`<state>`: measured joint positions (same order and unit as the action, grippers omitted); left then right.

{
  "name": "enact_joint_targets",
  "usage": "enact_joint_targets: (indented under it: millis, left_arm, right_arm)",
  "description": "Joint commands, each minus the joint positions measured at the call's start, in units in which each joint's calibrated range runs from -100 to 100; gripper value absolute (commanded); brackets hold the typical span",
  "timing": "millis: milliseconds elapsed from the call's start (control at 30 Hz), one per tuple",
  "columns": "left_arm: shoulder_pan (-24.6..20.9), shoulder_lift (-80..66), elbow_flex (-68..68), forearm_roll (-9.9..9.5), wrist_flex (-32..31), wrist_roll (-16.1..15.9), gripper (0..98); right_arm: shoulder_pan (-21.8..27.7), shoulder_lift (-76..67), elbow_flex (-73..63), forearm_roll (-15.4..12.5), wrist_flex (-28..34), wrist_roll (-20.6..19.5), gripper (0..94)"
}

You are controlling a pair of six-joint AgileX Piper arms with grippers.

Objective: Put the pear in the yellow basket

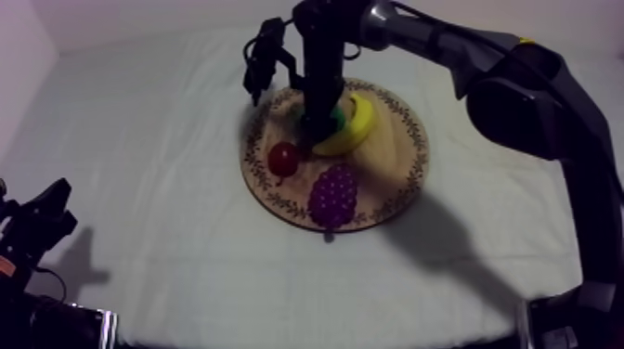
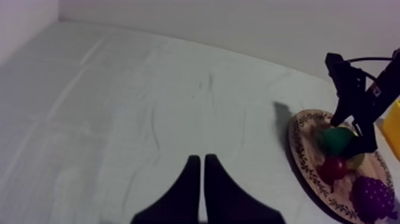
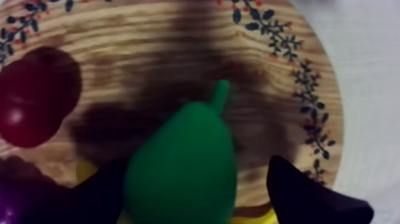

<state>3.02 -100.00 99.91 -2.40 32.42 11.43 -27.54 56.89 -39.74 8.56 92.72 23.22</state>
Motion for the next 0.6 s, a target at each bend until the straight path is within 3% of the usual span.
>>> enact_joint_targets:
  millis: [0, 267, 567]
  left_arm:
    - [-0.01, 0.00, -0.02, -0.02, 0.00, 0.02, 0.1]
    - [-0.01, 0.00, -0.02, -0.02, 0.00, 0.02, 0.1]
    - [-0.01, 0.00, -0.02, -0.02, 0.00, 0.02, 0.1]
  right_arm:
    - [0.07, 0.42, -0.20, 0.11, 0.05, -0.15, 63.0]
    - [0.02, 0.40, 0.87, 0.36, -0.59, -0.82, 44.1]
    - [-0.12, -6.41, 5.63, 1.15, -1.17, -1.35, 39.4]
